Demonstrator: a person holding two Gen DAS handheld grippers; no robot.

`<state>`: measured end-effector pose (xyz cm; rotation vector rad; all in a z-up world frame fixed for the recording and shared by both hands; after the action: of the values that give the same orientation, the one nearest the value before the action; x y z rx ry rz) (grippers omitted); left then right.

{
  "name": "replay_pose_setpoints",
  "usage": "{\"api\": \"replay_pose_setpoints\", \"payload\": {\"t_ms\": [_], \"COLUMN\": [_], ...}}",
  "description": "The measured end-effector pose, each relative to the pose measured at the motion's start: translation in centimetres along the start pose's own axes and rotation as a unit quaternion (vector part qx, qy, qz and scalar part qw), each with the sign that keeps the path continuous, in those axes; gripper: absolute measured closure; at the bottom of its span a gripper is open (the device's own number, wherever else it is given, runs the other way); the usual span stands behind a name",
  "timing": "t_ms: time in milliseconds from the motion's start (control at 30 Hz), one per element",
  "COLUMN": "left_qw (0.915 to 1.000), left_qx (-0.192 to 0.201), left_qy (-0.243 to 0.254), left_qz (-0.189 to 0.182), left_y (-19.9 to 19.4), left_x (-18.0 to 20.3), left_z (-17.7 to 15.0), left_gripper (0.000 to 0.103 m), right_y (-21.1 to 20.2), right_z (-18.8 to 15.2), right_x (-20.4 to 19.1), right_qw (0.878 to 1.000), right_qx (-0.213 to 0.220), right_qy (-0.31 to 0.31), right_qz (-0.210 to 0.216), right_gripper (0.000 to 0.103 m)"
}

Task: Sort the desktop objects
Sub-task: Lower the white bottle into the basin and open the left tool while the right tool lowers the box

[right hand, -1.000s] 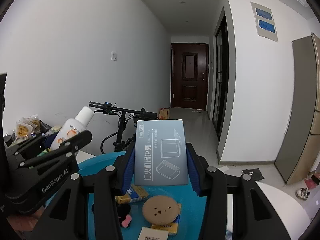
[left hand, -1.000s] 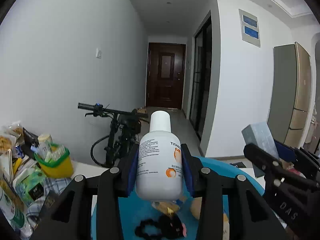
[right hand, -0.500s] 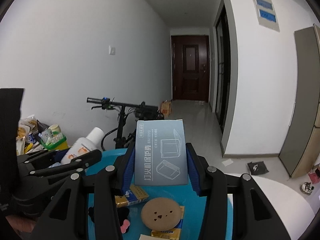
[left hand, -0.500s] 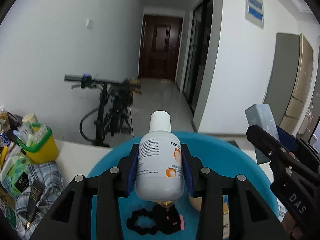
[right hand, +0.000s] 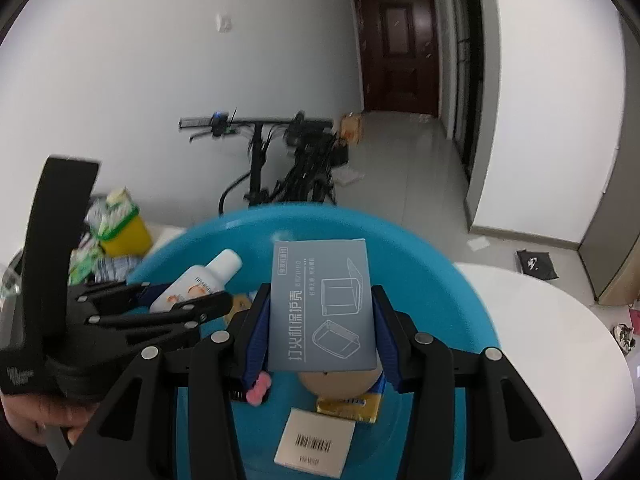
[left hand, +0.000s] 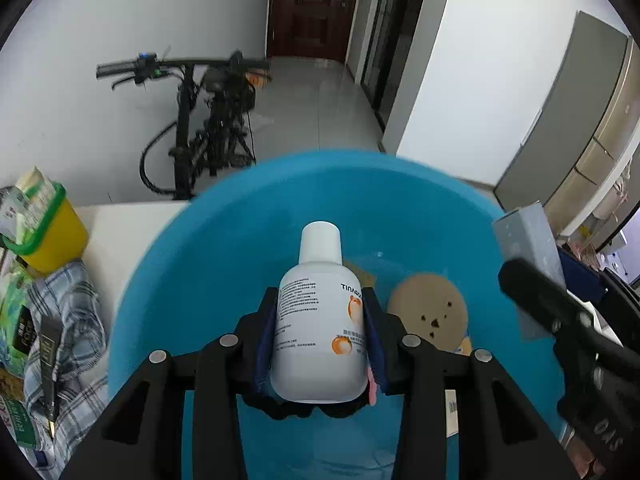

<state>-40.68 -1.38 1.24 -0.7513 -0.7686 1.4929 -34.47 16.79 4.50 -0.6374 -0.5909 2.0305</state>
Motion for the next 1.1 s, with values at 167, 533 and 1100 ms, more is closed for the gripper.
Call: {"api": "replay_pose_setpoints", "payload": {"t_ms": [167, 533, 1100], "left_qw": [0.9993, 0.9955, 0.9979], "left_qx": [-0.034, -0.089, -0.064], "left_qy": [0.016, 0.026, 0.011], "left_qz": [-0.007, -0.022, -0.001], "left_y": [1.3, 3.5, 2.9], "left_x": [0.8, 1.0, -0.1], "left_z": [-0.6, -0.9, 0.1], "left_gripper": [0.061, 0.061, 0.042], "right_y": [1.5, 2.9, 2.9], "right_z": [-1.0, -2.0, -2.0], "right_x": [0.2, 1.6, 1.4], "right_qw": [0.999, 0.996, 0.995], "right_qx": [-0.046, -0.084, -0.089], "right_qy": [-0.009, 0.011, 0.009], "right_qz": [0.016, 0.038, 0.046], "right_gripper": [0.057, 0.057, 0.057]}}
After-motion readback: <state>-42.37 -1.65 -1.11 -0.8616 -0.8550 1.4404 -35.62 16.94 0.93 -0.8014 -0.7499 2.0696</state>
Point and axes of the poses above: each gripper's, at about its wrist camera, not at the fingertips, and y roughly the way its jaws point, x to its right, z to its top, the point moved 1 cm from there along y, roughly the way its jaws point, and after that the axes turned 10 degrees about z, right-handed, at the moved point
